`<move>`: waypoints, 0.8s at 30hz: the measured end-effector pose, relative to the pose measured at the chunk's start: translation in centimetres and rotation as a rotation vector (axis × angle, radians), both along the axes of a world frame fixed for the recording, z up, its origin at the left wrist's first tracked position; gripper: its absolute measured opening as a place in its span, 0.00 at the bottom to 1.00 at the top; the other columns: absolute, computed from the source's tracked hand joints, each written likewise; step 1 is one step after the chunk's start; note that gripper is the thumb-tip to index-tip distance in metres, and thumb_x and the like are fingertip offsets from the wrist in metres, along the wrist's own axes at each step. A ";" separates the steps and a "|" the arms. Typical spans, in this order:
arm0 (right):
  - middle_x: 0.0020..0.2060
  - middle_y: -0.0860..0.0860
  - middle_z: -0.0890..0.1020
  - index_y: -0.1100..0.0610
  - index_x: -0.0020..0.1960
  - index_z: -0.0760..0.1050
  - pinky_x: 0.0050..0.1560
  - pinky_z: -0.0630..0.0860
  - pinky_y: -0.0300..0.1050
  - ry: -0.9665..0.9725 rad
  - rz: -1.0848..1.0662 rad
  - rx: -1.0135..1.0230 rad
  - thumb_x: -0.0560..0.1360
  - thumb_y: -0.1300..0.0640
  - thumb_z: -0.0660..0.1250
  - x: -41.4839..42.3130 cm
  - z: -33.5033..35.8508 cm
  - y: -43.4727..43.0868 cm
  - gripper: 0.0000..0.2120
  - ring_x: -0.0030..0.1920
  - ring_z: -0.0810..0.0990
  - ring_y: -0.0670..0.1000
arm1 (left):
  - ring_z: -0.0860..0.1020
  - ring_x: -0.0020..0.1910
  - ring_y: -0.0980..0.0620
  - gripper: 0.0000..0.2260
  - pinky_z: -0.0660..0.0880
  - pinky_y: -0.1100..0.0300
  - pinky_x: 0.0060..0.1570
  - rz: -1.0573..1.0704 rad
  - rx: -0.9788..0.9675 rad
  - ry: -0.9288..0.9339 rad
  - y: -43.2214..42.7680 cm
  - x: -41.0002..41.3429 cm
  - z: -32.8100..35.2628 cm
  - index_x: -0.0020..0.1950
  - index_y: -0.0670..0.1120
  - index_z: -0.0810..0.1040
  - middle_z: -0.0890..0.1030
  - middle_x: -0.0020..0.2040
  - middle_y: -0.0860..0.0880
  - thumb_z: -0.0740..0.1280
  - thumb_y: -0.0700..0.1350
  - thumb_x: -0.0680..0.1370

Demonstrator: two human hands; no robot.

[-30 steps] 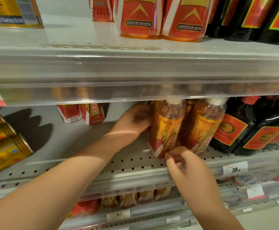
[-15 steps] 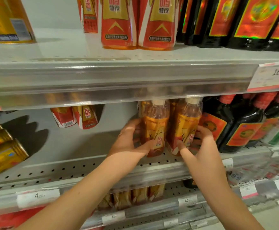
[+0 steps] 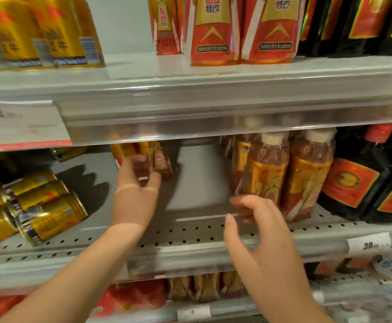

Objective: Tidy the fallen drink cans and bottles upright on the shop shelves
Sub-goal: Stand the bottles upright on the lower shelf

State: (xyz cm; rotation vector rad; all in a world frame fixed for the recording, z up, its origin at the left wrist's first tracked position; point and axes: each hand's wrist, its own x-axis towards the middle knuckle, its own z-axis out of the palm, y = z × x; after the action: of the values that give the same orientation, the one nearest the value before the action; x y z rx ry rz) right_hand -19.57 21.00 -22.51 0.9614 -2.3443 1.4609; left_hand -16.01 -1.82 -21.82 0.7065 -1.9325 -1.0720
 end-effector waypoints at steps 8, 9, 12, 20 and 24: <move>0.63 0.43 0.72 0.40 0.74 0.62 0.58 0.72 0.46 -0.298 0.066 0.139 0.74 0.40 0.69 -4.9 -1.7 -14.5 0.31 0.59 0.74 0.47 | 0.74 0.68 0.44 0.27 0.69 0.53 0.67 0.136 0.058 -0.089 -7.8 -1.6 -0.1 0.73 0.46 0.66 0.73 0.69 0.44 0.71 0.43 0.77; 0.66 0.45 0.72 0.40 0.75 0.60 0.62 0.72 0.50 -0.337 0.078 0.152 0.73 0.38 0.70 -5.8 -1.7 -16.1 0.34 0.62 0.75 0.50 | 0.74 0.68 0.44 0.27 0.69 0.52 0.67 0.129 0.102 -0.066 -8.4 -1.9 -0.3 0.74 0.46 0.65 0.73 0.69 0.43 0.71 0.43 0.77; 0.76 0.52 0.66 0.46 0.80 0.53 0.66 0.67 0.51 -0.395 0.039 0.221 0.70 0.36 0.72 -8.1 -1.8 -19.4 0.46 0.72 0.69 0.57 | 0.72 0.71 0.43 0.32 0.68 0.50 0.70 0.085 0.243 -0.014 -9.7 -2.8 -1.0 0.79 0.46 0.59 0.72 0.73 0.43 0.70 0.44 0.78; 0.54 0.46 0.78 0.46 0.64 0.70 0.49 0.75 0.47 -0.358 0.085 0.125 0.67 0.38 0.74 -9.4 -2.9 -22.6 0.30 0.53 0.80 0.49 | 0.76 0.65 0.45 0.28 0.74 0.42 0.66 0.012 0.150 -0.086 -12.6 -3.4 -3.1 0.70 0.54 0.69 0.78 0.64 0.47 0.75 0.50 0.74; 0.51 0.46 0.81 0.47 0.61 0.74 0.50 0.78 0.48 -0.337 0.044 0.184 0.67 0.38 0.74 -9.0 -2.2 -21.7 0.27 0.50 0.81 0.48 | 0.75 0.64 0.44 0.26 0.73 0.44 0.66 0.024 0.112 -0.095 -12.2 -3.4 -3.1 0.63 0.53 0.69 0.77 0.60 0.47 0.78 0.51 0.71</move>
State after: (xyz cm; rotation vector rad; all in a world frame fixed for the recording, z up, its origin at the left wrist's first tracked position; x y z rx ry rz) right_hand -28.61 -0.73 -24.67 0.8700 -2.7546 1.5492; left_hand -19.38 -14.01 -24.91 0.8542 -1.9501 -1.1570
